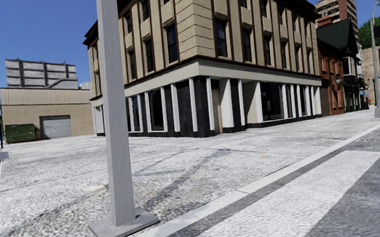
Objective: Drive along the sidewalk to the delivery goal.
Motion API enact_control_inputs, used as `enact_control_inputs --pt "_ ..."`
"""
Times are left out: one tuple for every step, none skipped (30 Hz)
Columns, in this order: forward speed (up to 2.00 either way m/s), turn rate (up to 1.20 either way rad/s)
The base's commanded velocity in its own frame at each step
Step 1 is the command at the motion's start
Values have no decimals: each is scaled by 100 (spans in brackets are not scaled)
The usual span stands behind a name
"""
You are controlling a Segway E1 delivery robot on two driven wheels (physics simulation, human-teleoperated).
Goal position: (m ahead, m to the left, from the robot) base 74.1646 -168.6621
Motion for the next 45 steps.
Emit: enact_control_inputs --pt "0 -66" --pt "0 -66" --pt "0 -66" --pt "0 -66" --pt "0 -66" --pt "0 -66" --pt "0 -66" --pt "0 -66" --pt "0 -66" --pt "0 -66" --pt "0 -66" --pt "0 -66" --pt "0 -66" --pt "0 -66" --pt "0 -66" --pt "0 -66" --pt "0 -66" --pt "0 -66" --pt "0 -66" --pt "0 -66" --pt "0 -66" --pt "0 -66" --pt "0 -66" --pt "0 -66" --pt "0 -66" --pt "0 -66" --pt "0 -66" --pt "0 -66" --pt "0 -66" --pt "0 -66" --pt "0 -66" --pt "0 -66" --pt "0 -66" --pt "0 -66" --pt "0 -66" --pt "0 -66" --pt "0 -66" --pt "0 -66" --pt "0 -66" --pt "0 -66" --pt "0 -66" --pt "0 -66" --pt "0 -66" --pt "0 -66" --pt "0 -66"
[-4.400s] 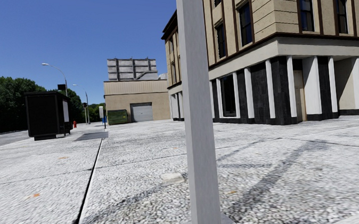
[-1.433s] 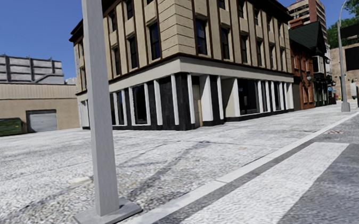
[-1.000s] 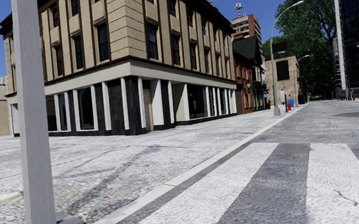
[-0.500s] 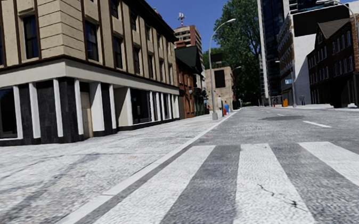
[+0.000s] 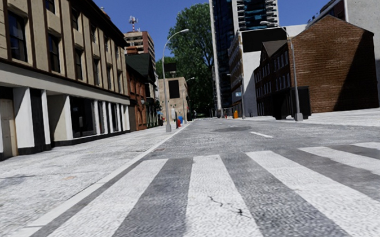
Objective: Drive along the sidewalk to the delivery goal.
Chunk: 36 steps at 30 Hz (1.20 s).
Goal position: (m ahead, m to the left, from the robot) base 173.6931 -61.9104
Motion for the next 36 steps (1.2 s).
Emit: enact_control_inputs --pt "0 -66" --pt "0 -66" --pt "0 -66" --pt "0 -66" --pt "3 -66" --pt "12 -63" --pt "12 -63" --pt "26 -61" --pt "48 -57" --pt "72 -54" --pt "72 -54" --pt "88 -52" --pt "92 -52" --pt "92 -52" --pt "93 -52" --pt "93 -52" --pt "93 -52" --pt "93 -52" --pt "93 -52" --pt "93 -52" --pt "93 -52" --pt "93 -52" --pt "93 -52" --pt "93 -52" --pt "93 -52" --pt "93 -52" --pt "93 -52" --pt "94 -52" --pt "94 -52" --pt "94 -52" --pt "94 -52" --pt "95 -52" --pt "95 -52" --pt "97 -52" --pt "100 -52" --pt "101 -52"
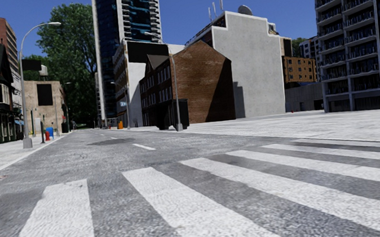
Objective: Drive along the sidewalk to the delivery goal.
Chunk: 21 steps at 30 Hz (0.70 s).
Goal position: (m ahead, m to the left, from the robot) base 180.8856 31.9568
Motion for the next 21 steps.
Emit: enact_control_inputs --pt "101 -52" --pt "101 -52" --pt "101 -52" --pt "101 -52" --pt "101 -52" --pt "101 -52" --pt "101 -52" --pt "101 -52" --pt "101 -52" --pt "102 -52" --pt "102 -52" --pt "102 -52" --pt "103 -52" --pt "103 -52" --pt "103 -52" --pt "103 -52" --pt "103 -52" --pt "103 -52" --pt "103 -52" --pt "103 -52" --pt "103 -52"
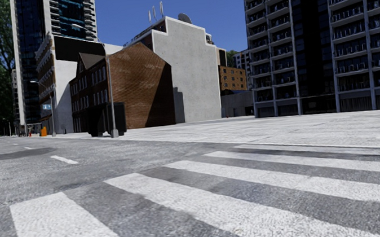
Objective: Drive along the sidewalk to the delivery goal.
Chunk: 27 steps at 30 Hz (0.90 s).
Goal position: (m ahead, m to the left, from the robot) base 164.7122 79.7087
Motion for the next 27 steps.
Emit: enact_control_inputs --pt "103 -52" --pt "103 -52" --pt "103 -52" --pt "103 -52" --pt "103 -52" --pt "103 -52" --pt "103 -52" --pt "103 -52" --pt "103 -52" --pt "103 -52" --pt "103 -52" --pt "103 -52" --pt "103 -52" --pt "103 -52" --pt "103 -52" --pt "103 -52" --pt "103 -52" --pt "104 -52" --pt "104 -52" --pt "105 -52" --pt "105 -52" --pt "105 -52" --pt "105 -52" --pt "105 -52" --pt "105 -52" --pt "105 -47" --pt "105 -23"
